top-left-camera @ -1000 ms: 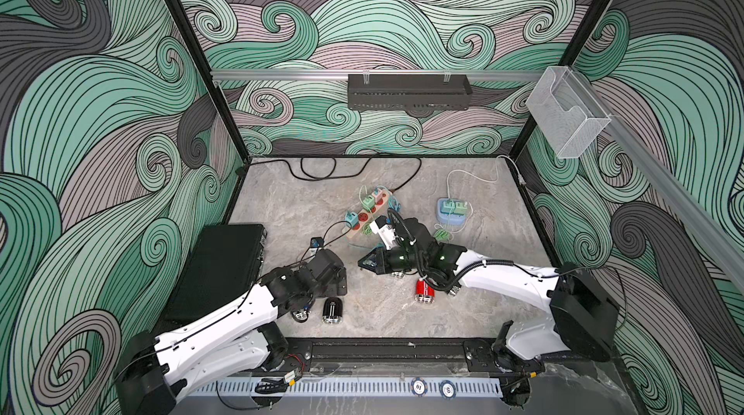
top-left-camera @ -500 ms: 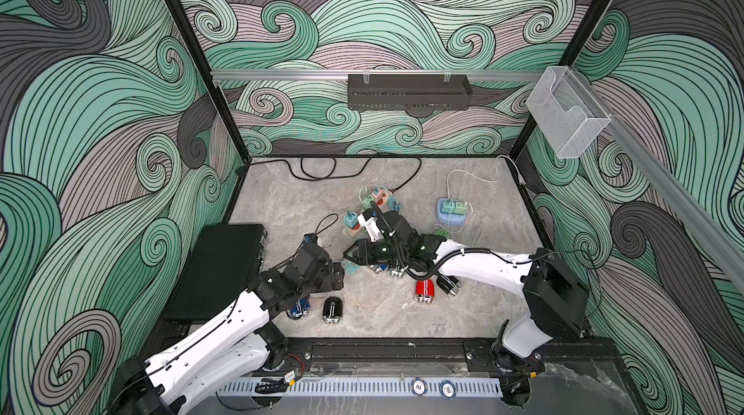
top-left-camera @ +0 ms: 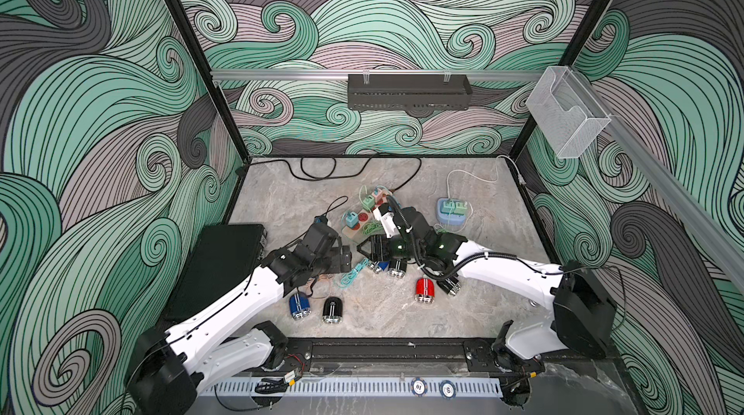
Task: Unplug the electric shaver
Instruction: Place the charging cable at the center of the board, then remove the plug from the socket.
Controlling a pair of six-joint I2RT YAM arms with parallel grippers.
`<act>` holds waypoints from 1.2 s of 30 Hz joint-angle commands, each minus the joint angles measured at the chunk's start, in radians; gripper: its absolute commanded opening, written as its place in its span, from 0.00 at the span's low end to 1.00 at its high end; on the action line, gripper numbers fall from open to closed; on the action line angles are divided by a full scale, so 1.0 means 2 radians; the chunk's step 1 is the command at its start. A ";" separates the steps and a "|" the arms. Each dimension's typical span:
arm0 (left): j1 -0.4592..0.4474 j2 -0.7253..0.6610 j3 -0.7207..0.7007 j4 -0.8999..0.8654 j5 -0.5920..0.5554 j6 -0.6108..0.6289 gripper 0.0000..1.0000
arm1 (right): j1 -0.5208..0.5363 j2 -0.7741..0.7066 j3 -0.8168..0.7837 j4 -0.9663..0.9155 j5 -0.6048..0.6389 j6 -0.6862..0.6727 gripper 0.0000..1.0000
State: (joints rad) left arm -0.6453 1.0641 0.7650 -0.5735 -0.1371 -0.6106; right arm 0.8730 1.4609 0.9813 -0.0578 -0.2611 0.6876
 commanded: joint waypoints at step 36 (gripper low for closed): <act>0.162 0.246 0.201 -0.006 0.131 0.219 0.91 | -0.050 -0.103 -0.092 0.014 0.048 -0.074 0.56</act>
State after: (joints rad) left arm -0.3424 1.5078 1.0950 -0.5201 0.0814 -0.2379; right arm 0.7753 1.2640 0.7887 -0.0250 -0.1814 0.5533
